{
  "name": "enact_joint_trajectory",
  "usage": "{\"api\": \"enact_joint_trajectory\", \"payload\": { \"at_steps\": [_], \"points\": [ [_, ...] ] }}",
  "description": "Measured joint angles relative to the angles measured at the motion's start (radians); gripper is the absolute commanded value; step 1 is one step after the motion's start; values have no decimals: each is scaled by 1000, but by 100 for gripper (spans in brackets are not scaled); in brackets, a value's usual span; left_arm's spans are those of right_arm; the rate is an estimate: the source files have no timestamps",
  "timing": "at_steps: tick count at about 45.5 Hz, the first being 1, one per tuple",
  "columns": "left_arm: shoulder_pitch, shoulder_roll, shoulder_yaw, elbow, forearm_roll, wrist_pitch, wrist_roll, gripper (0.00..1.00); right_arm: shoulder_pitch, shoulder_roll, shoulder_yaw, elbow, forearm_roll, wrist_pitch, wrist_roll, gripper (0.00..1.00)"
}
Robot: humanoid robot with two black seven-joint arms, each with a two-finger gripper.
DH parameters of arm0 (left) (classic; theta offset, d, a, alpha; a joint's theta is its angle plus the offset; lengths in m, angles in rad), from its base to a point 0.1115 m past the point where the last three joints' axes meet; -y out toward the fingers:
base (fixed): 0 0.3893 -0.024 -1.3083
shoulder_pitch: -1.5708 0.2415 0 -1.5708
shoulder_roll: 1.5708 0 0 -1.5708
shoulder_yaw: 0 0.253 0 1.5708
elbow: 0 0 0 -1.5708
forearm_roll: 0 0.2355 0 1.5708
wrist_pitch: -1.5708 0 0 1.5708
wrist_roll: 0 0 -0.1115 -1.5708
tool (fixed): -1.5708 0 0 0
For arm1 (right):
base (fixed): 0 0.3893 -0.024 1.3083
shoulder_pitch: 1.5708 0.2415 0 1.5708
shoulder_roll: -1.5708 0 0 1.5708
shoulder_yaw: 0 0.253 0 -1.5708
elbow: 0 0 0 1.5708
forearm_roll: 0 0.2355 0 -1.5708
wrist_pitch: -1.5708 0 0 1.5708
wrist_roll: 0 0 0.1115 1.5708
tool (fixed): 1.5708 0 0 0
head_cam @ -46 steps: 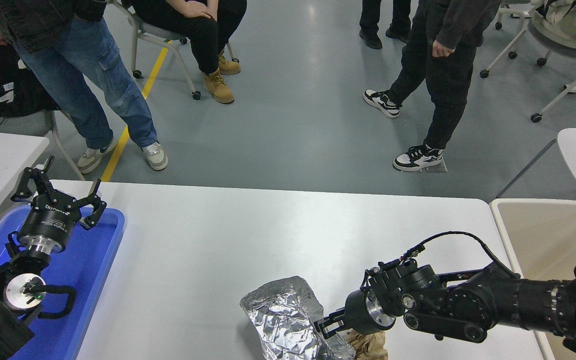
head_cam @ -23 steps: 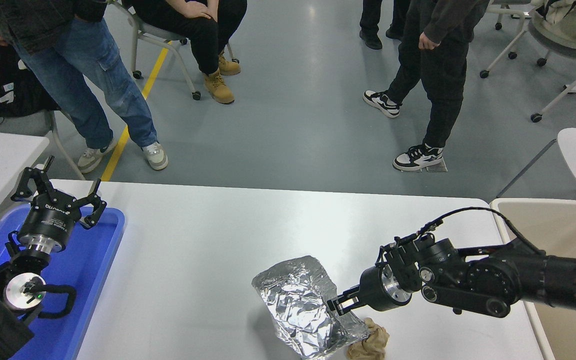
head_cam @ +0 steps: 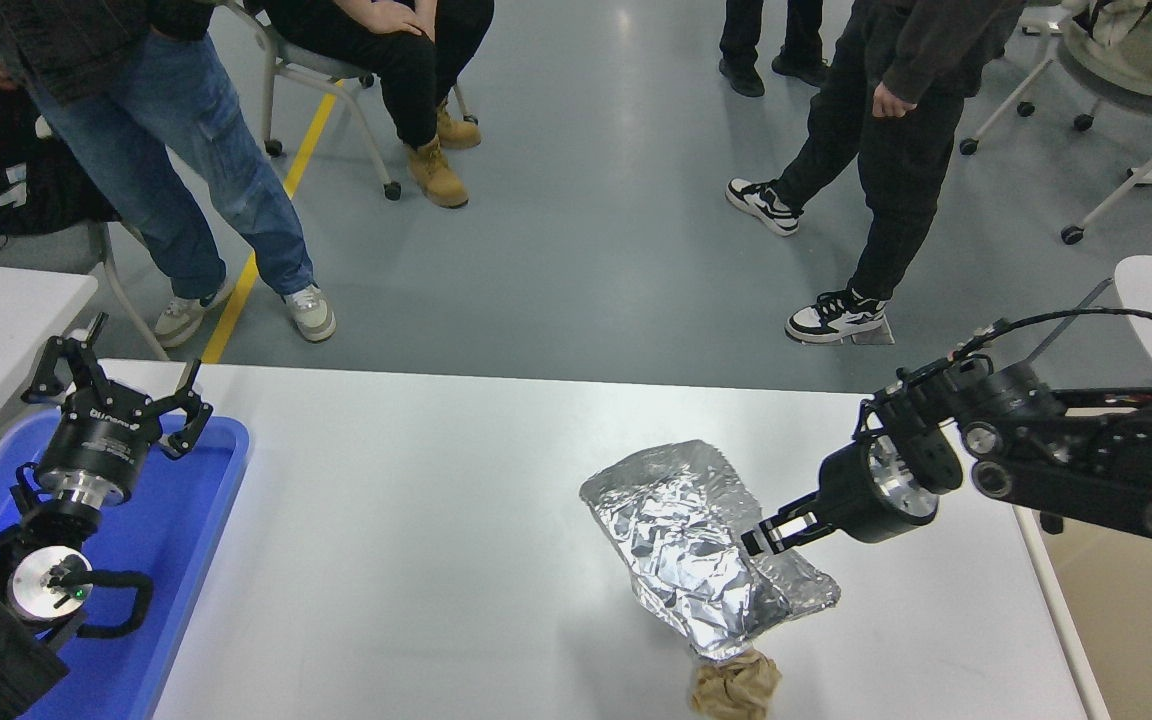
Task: Clean the table surface
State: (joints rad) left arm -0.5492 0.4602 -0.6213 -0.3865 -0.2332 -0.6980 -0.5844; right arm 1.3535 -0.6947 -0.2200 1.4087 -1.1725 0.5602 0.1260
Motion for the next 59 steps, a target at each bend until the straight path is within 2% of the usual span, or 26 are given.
{"api": "enact_joint_trajectory", "payload": {
  "at_steps": [22, 35, 45, 59],
  "points": [
    [0, 0, 0, 0, 0, 0, 0, 100, 219, -171, 30, 46, 171, 206, -2, 0],
    [0, 0, 0, 0, 0, 0, 0, 100, 250, -205, 60, 26, 201, 254, -2, 0],
    [0, 0, 0, 0, 0, 0, 0, 100, 225, -216, 73, -104, 217, 261, 4, 0],
    [0, 0, 0, 0, 0, 0, 0, 100, 111, -214, 133, -402, 243, 251, 7, 0]
  ]
}}
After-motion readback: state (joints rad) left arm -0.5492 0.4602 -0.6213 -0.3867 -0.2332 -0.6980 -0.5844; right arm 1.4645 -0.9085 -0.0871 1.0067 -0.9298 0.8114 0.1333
